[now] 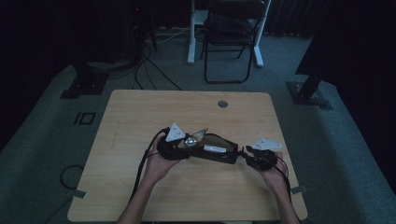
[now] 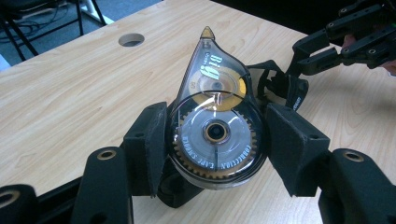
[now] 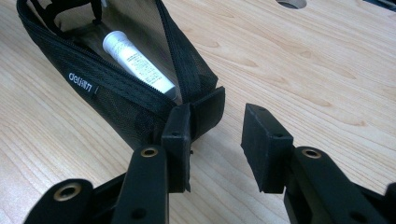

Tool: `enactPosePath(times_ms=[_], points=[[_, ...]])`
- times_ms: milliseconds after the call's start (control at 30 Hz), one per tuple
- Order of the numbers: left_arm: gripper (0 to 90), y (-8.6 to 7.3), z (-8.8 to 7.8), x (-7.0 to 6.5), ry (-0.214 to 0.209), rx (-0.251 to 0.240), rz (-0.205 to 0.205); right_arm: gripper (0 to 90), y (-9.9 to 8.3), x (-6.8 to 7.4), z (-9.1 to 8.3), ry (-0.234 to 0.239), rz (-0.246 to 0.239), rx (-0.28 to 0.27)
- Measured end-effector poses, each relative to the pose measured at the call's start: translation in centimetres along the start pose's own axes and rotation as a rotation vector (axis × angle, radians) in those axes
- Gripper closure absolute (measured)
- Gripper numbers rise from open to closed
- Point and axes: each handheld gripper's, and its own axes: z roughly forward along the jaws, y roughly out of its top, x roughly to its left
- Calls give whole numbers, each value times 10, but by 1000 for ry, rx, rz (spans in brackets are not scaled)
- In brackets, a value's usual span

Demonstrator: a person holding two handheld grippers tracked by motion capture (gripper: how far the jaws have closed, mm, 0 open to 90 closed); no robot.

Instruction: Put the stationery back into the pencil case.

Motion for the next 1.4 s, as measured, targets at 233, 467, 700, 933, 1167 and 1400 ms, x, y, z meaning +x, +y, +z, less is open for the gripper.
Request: enactPosePath(times_ms=[233, 467, 700, 933, 1167, 1400], points=[[416, 4, 1, 0, 0, -6, 16, 630, 0, -2, 1, -3, 5, -1], [416, 9, 2, -1, -7, -16, 29, 631, 0, -3, 2, -5, 12, -3], [416, 14, 3, -3, -12, -20, 43, 631, 1, -4, 3, -4, 18, -3], [416, 20, 6, -4, -22, -27, 59, 633, 1, -6, 5, -7, 25, -6], [416, 25, 7, -5, -28, -34, 70, 634, 0, -8, 6, -10, 30, -6], [416, 30, 9, -7, -35, -37, 84, 634, -1, -10, 7, -15, 38, -4]])
